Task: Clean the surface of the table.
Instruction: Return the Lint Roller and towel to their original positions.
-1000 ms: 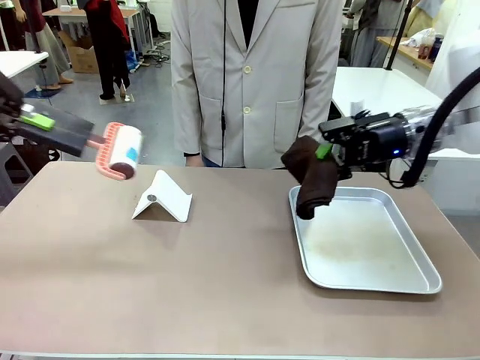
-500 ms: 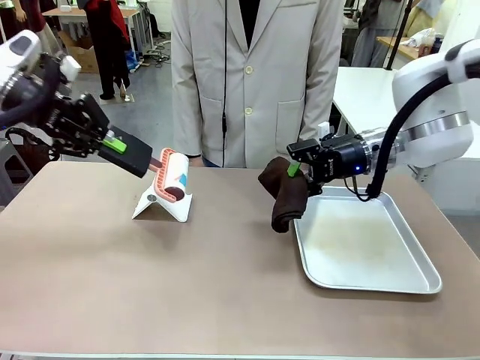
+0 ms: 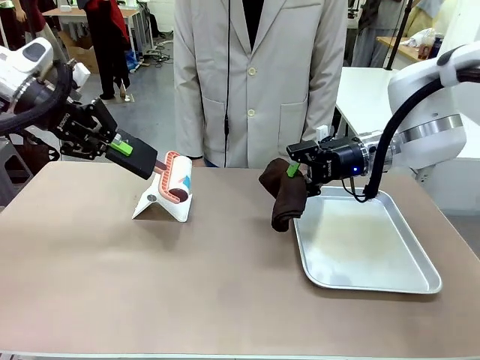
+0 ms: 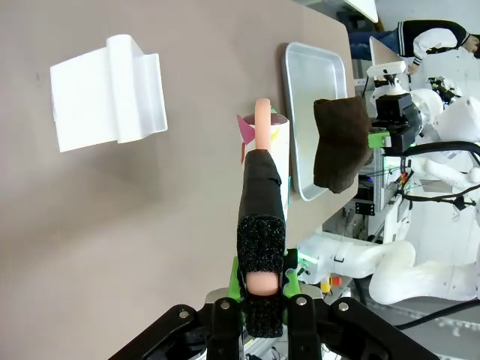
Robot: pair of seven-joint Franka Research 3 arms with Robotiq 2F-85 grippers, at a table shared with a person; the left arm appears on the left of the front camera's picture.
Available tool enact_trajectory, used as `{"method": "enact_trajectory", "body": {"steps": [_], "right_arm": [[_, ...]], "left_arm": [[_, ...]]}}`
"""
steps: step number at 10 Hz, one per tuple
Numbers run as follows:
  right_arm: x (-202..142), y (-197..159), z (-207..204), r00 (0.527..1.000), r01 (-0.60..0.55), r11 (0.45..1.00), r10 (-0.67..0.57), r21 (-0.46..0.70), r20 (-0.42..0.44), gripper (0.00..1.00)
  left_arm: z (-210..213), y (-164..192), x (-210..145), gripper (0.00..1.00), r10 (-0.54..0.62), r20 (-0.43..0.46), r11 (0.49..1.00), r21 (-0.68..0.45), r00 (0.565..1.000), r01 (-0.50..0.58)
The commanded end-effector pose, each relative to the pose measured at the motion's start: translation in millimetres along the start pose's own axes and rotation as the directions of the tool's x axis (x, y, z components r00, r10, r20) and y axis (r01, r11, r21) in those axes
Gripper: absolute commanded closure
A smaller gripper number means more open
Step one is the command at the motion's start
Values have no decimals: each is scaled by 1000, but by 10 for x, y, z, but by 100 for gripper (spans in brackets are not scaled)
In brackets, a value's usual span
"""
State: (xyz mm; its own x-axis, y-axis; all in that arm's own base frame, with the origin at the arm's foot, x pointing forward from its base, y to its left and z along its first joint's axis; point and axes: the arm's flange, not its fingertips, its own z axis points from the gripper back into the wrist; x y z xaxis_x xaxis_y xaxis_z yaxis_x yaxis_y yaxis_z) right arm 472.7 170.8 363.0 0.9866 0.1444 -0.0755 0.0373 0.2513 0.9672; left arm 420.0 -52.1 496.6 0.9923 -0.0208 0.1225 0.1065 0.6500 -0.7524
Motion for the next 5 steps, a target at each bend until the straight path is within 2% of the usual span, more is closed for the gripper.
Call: {"method": "enact_trajectory", "body": {"steps": [1,3,4,5], "right_arm": [[3,-8,7,1000,2,1000,-2,1,2,100],[336,184,-517,997,30,990,-19,-140,74,100],[413,186,-675,992,72,978,-50,-198,115,100],[441,180,-787,991,101,960,-73,-262,113,100]], "left_arm": [[-24,26,12,78,6,-5,1000,0,1000,-6],[-139,-63,295,78,14,-5,997,75,1000,-14],[-184,-86,448,78,22,-39,995,101,999,-18],[-233,-110,579,78,32,-62,993,117,998,-25]]}}
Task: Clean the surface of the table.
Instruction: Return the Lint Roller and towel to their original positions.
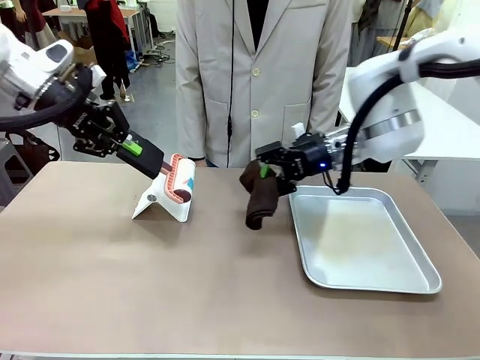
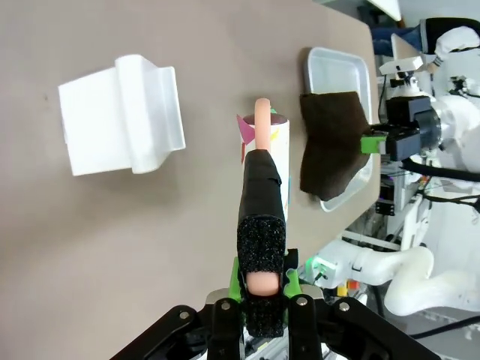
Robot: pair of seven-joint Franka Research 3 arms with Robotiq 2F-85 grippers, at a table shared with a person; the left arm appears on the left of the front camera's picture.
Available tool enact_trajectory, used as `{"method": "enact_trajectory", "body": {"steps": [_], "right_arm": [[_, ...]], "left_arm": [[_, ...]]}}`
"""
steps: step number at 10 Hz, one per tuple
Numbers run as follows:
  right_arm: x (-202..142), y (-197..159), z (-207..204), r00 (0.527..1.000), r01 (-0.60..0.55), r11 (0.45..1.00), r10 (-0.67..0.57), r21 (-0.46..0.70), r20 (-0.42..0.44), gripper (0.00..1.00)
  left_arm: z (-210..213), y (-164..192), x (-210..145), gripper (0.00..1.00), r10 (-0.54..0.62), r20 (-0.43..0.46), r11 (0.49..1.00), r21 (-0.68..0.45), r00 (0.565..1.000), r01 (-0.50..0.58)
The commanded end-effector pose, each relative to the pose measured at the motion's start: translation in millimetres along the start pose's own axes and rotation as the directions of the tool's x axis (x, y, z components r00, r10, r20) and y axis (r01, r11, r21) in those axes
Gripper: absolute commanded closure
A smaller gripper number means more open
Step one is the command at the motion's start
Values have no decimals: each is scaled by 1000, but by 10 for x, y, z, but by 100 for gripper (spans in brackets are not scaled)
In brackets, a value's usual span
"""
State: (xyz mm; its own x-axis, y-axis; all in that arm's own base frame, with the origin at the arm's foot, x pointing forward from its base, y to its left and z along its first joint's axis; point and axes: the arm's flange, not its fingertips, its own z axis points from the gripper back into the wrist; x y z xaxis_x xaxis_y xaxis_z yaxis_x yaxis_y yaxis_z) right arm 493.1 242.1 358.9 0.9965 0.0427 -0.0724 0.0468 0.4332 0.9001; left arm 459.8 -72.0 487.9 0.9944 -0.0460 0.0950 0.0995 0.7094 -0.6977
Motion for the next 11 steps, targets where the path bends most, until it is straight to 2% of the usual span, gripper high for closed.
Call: {"method": "enact_trajectory", "body": {"steps": [1,3,5,8,10,11], "right_arm": [[121,70,-181,996,84,986,-78,-142,47,100],[114,82,-253,993,106,966,-93,-234,67,100],[146,32,-288,988,138,942,-109,-307,111,100],[180,-53,-221,982,157,936,-115,-316,147,100],[170,-103,-160,982,151,943,-108,-296,155,100],[184,-132,-158,980,167,943,-126,-288,155,100]], "left_arm": [[-53,-111,301,78,30,-55,996,90,998,-25],[-188,-137,536,78,94,-103,981,180,990,-74],[-399,-208,689,78,123,-54,962,253,991,-105],[-632,-159,793,78,134,-26,951,285,991,-121],[-734,-84,834,78,136,-57,944,310,989,-112],[-749,-57,844,78,99,-95,953,294,991,-67]]}}
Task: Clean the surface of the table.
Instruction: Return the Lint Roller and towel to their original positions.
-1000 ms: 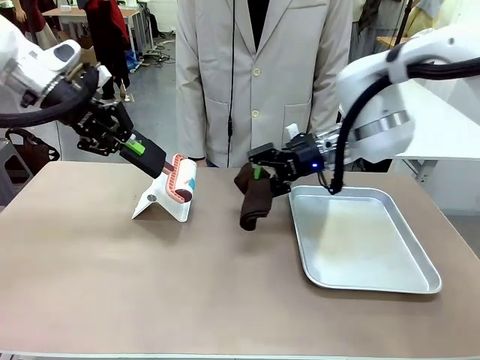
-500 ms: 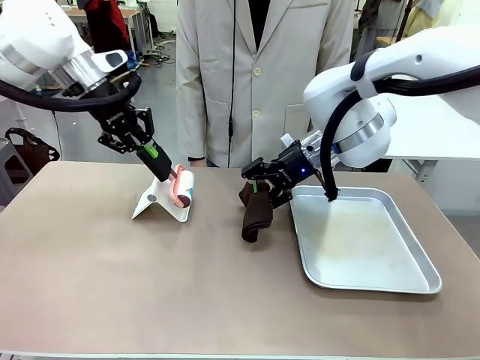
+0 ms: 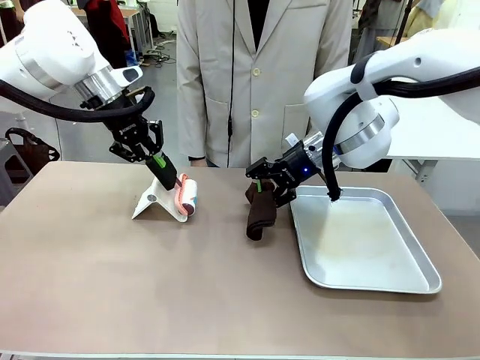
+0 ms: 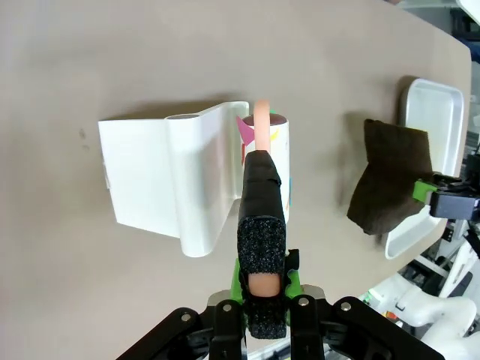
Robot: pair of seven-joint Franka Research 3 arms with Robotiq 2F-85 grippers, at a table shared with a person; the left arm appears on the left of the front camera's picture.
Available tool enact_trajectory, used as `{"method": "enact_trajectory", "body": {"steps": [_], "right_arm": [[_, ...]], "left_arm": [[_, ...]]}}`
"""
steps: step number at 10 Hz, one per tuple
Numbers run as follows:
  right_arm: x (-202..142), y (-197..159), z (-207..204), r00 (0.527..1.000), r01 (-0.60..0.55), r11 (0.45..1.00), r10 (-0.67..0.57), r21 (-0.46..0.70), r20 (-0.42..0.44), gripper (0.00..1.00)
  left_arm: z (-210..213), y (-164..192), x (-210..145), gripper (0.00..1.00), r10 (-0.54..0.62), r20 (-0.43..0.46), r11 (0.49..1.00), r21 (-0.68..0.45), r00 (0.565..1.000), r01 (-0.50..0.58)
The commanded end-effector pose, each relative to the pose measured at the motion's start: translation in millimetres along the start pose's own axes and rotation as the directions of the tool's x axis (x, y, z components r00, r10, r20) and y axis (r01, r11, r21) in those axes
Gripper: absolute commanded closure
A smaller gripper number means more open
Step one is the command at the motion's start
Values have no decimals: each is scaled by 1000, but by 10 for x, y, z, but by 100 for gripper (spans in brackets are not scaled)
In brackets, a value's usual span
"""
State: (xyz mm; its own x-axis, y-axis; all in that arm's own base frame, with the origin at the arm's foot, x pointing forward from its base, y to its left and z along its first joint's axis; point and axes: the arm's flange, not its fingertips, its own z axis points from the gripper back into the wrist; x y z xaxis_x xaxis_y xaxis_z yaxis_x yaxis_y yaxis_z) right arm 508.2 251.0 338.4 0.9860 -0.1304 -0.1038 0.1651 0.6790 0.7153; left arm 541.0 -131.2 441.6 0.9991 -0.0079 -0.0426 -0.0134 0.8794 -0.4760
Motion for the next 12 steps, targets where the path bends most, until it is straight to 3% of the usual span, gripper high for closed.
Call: {"method": "enact_trajectory", "body": {"steps": [1,9,10,11,12], "right_arm": [[38,-11,-17,999,39,999,-39,-3,14,100],[63,12,-79,999,47,999,-47,-11,-22,100],[77,14,-86,998,55,998,-55,-12,-28,100],[86,13,-97,997,62,998,-62,-1,-35,80],[101,5,-97,996,78,997,-78,-3,-39,51]], "left_arm": [[26,-16,47,78,-33,-5,999,20,999,33],[-100,213,65,78,4,-15,1000,-13,1000,-4],[-103,211,70,74,11,-14,1000,-9,1000,-11],[-110,209,67,24,14,-23,1000,-13,1000,-14],[-108,213,67,17,20,-22,1000,-9,1000,-20]]}}
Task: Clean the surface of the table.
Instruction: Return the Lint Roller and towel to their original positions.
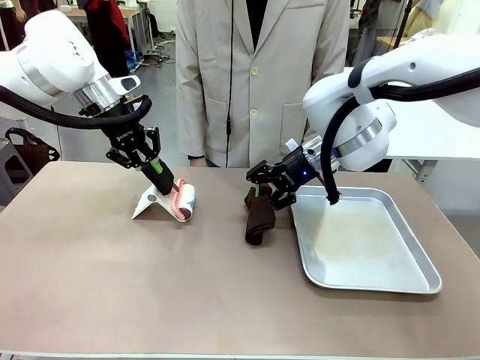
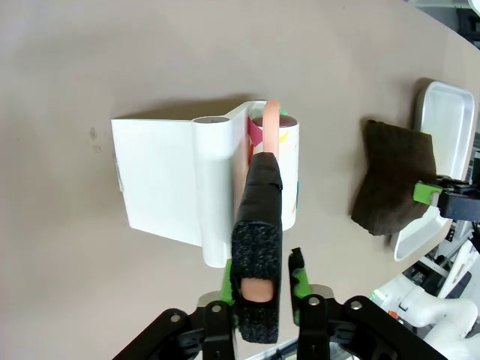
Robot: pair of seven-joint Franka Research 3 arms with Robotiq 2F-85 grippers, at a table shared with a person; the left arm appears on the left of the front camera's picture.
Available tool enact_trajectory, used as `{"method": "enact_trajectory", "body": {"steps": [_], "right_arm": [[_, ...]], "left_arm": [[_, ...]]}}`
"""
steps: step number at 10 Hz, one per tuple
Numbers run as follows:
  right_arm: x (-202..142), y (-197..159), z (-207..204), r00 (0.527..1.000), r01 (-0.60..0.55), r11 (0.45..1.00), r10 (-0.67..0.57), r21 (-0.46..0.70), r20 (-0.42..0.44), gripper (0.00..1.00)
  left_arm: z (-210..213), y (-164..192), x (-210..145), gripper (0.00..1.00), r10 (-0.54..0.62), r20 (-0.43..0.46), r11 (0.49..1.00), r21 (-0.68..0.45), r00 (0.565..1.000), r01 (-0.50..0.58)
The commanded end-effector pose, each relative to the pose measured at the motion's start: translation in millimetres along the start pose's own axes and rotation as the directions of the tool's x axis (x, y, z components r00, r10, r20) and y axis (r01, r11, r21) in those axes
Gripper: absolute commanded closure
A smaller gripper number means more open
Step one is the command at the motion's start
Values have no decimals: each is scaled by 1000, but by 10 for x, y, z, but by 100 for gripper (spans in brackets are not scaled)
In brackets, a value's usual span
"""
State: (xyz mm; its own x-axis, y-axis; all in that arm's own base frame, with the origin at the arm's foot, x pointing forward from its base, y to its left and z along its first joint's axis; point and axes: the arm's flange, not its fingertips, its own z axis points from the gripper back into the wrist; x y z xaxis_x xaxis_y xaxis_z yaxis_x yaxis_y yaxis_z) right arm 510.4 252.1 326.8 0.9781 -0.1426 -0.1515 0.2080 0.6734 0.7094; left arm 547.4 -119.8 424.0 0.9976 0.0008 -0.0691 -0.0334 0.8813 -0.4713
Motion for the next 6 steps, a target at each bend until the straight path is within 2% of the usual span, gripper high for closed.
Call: {"method": "enact_trajectory", "body": {"steps": [1,2,4,5,6], "right_arm": [[69,75,-7,999,41,999,-41,-7,-15,26],[73,69,-7,999,43,999,-43,-12,-15,0],[65,57,-7,999,46,999,-46,-20,-10,0],[54,53,-5,999,44,999,-44,-17,-7,13],[41,45,-2,999,43,999,-43,-17,-2,4]], "left_arm": [[10,32,-6,0,11,13,1000,-5,1000,-11],[36,27,-19,0,9,21,1000,-11,1000,-9],[118,42,-80,0,16,52,1000,-18,999,-15],[159,74,-113,0,23,65,1000,-22,998,-22],[210,122,-157,0,30,80,999,-28,996,-27]]}}
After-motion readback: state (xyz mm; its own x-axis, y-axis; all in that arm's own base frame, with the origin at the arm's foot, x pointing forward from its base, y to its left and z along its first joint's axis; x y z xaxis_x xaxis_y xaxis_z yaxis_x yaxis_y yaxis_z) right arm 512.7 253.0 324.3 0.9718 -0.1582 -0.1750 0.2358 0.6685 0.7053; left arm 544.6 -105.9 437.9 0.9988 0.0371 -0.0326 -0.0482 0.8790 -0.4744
